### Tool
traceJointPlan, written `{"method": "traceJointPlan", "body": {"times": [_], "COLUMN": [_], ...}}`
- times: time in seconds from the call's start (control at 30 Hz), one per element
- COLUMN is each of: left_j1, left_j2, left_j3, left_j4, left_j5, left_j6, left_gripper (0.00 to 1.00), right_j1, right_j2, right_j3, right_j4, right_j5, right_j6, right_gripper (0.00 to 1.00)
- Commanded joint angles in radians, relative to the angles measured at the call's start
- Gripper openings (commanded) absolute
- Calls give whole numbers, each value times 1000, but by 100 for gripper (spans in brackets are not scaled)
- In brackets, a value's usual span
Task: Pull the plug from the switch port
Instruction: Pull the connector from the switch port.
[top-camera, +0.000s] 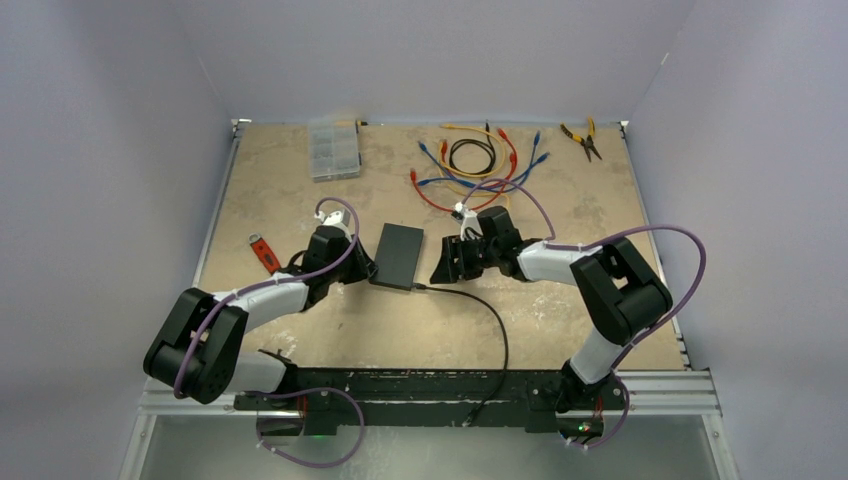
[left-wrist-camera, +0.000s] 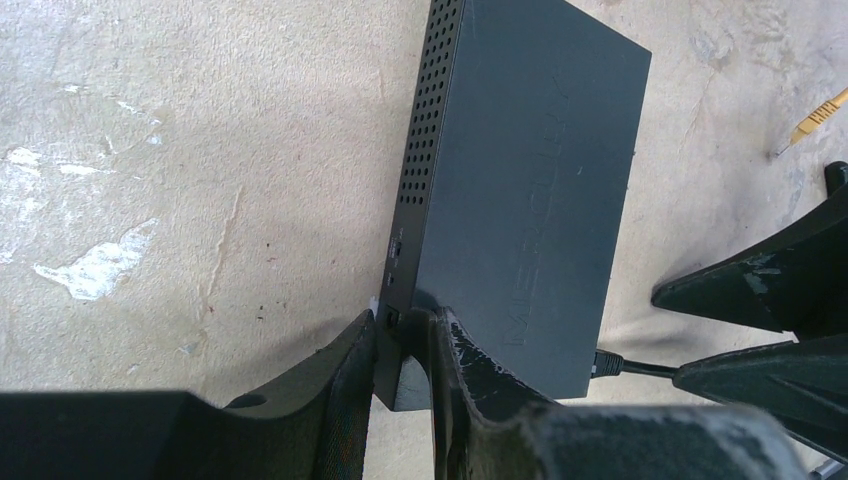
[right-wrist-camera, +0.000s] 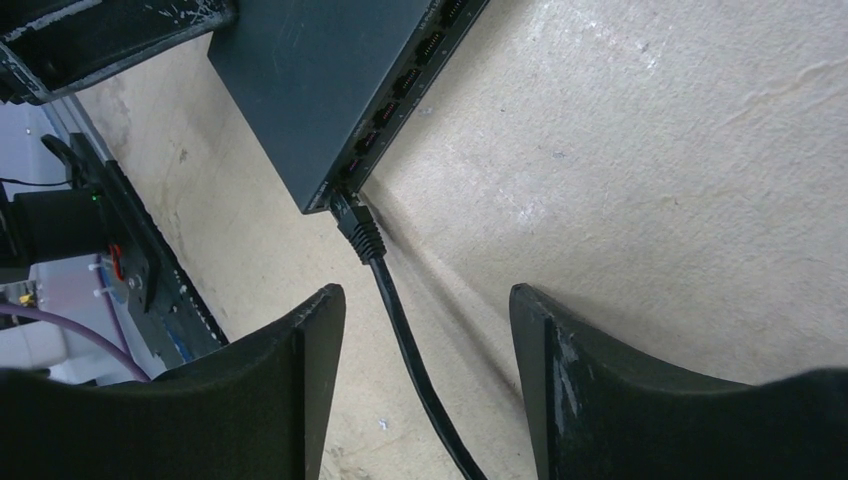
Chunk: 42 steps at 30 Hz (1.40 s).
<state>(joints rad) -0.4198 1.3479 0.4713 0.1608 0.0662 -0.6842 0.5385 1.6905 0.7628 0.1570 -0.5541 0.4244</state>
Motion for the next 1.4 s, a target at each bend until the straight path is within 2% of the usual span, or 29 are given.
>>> {"method": "traceJointPlan", "body": {"times": [0.0,0.97,1.37], "left_j1": [-7,-7,-7], "left_j2": [20,41,46], "left_j3": [-45,-51,-53], "left_j4": [-130,-117,-113], "left_j5": [26,26,29], "left_j6": [40,36,33], "left_gripper": [24,24,24], "right_j1": [14,79,101], "right_j2": [23,233,276], "right_j3": [-13,58,71], "right_j4": [60,160,167], "right_j5": [-42,-148,-128], "right_j6": [24,69,76], "right_gripper": [60,44,37]}}
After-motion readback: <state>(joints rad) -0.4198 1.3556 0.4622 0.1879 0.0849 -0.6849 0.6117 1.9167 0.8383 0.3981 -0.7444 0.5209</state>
